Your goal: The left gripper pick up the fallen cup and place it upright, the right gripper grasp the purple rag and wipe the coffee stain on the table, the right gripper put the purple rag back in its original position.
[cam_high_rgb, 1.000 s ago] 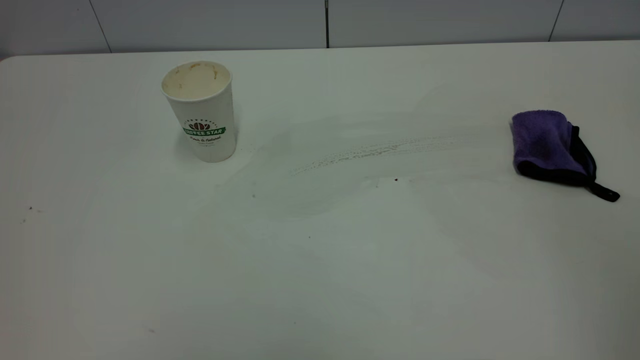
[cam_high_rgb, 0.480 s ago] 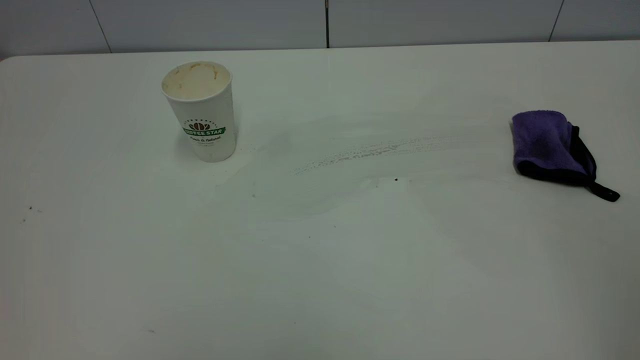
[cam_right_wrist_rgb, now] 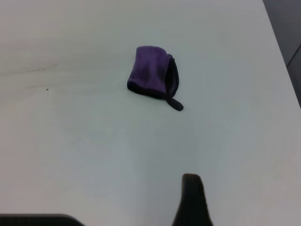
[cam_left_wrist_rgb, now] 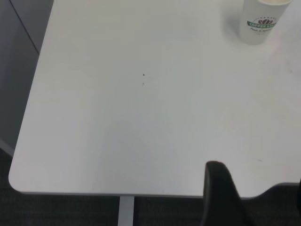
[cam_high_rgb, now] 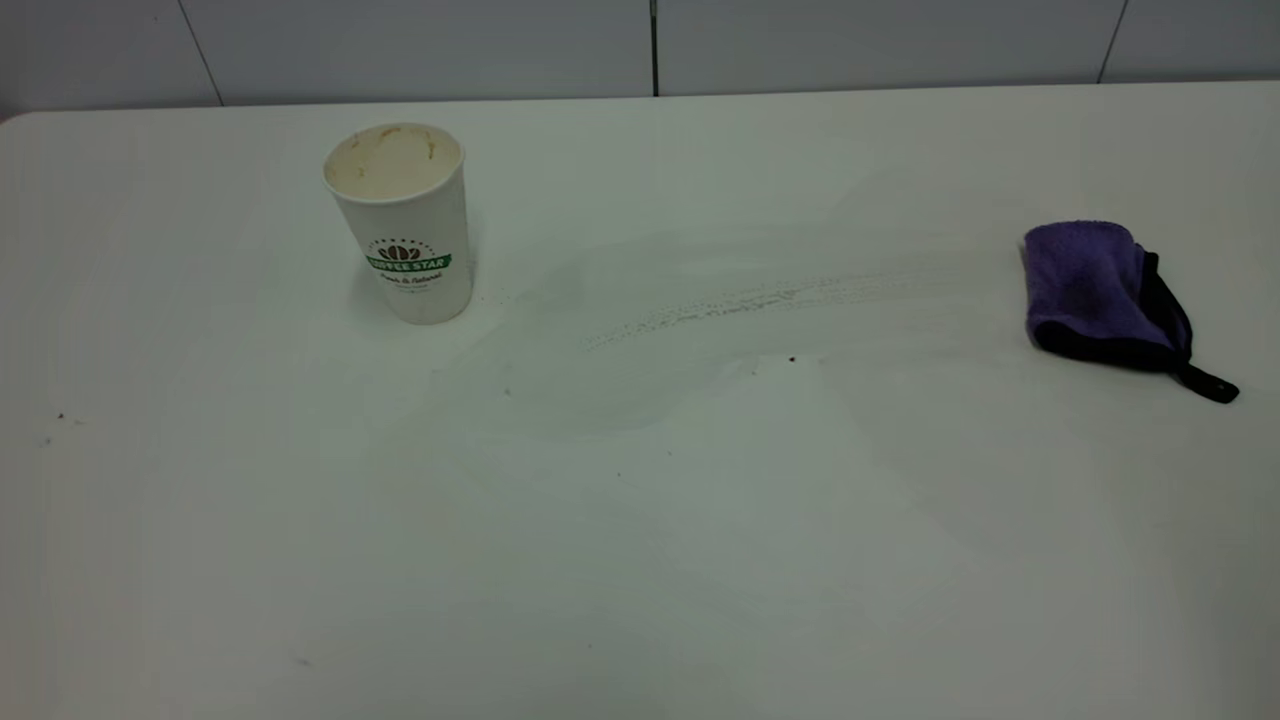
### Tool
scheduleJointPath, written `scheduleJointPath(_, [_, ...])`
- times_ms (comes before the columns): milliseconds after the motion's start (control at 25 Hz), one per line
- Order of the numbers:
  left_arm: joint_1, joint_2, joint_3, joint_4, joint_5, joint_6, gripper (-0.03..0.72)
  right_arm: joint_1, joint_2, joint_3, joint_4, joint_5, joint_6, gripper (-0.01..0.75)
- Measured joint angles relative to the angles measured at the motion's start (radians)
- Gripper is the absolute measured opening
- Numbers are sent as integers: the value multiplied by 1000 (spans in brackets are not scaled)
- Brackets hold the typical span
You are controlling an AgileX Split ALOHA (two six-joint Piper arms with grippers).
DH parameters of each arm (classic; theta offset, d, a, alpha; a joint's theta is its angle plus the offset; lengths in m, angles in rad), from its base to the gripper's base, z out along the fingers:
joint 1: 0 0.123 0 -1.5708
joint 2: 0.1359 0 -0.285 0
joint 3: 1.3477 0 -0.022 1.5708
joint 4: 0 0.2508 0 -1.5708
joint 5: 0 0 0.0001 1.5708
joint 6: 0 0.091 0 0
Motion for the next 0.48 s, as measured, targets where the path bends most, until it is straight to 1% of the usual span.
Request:
scheduleJointPath(200, [0,0,0,0,0,1,428,0,-1,0,46,2,-3,608])
scheduleJointPath(480, [0,0,0,0,0,1,428,0,-1,0,28,4,-4,587])
